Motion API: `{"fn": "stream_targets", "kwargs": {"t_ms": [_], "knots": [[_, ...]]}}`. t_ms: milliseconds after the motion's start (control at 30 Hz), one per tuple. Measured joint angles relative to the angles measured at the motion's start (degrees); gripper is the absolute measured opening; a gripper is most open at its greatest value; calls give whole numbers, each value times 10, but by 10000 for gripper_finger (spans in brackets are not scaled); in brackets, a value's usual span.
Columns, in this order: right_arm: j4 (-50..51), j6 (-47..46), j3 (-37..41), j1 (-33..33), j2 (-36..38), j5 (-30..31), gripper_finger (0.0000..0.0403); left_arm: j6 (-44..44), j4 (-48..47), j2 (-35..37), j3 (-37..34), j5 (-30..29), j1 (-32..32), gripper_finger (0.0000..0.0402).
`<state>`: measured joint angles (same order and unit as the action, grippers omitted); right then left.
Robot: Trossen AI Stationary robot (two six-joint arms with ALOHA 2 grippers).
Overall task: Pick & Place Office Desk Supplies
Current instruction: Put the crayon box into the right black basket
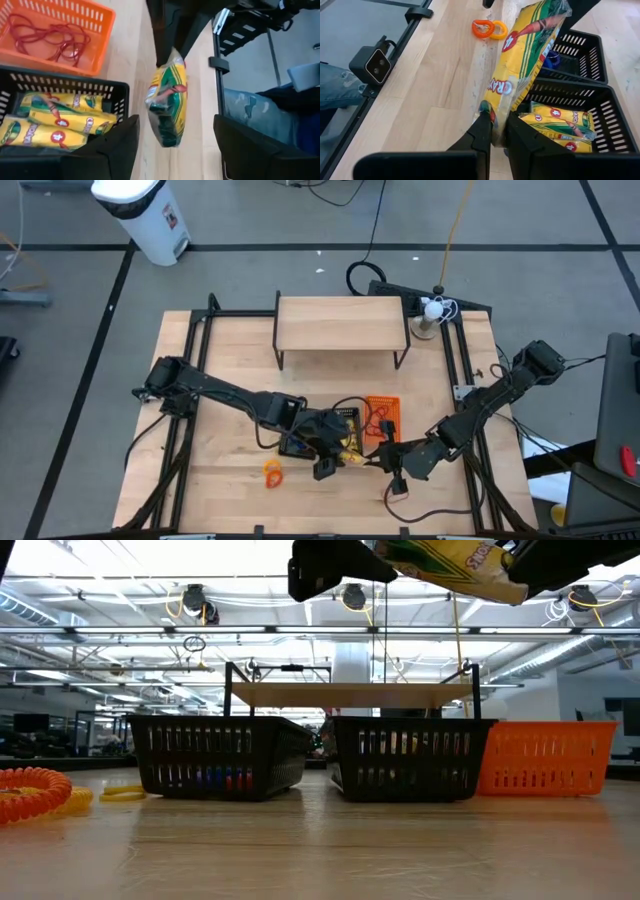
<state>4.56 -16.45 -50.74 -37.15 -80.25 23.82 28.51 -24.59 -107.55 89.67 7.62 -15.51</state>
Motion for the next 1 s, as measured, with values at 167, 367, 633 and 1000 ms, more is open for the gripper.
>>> {"fn": "stream_targets", "kwargs": {"t_ms": [167,367,633,1000], "knots": [[0,-2,0,0,0,-1,24,-18,20,0,0,0,-4,230],[-6,-2,0,-1,0,-3,24,-18,18,0,0,2,-3,153],[-23,11,0,-1,0,-14,24,-55,10,0,0,-2,-6,22],[-26,7,1,-1,0,-15,36,-64,6,-3,0,-19,-7,9]]}}
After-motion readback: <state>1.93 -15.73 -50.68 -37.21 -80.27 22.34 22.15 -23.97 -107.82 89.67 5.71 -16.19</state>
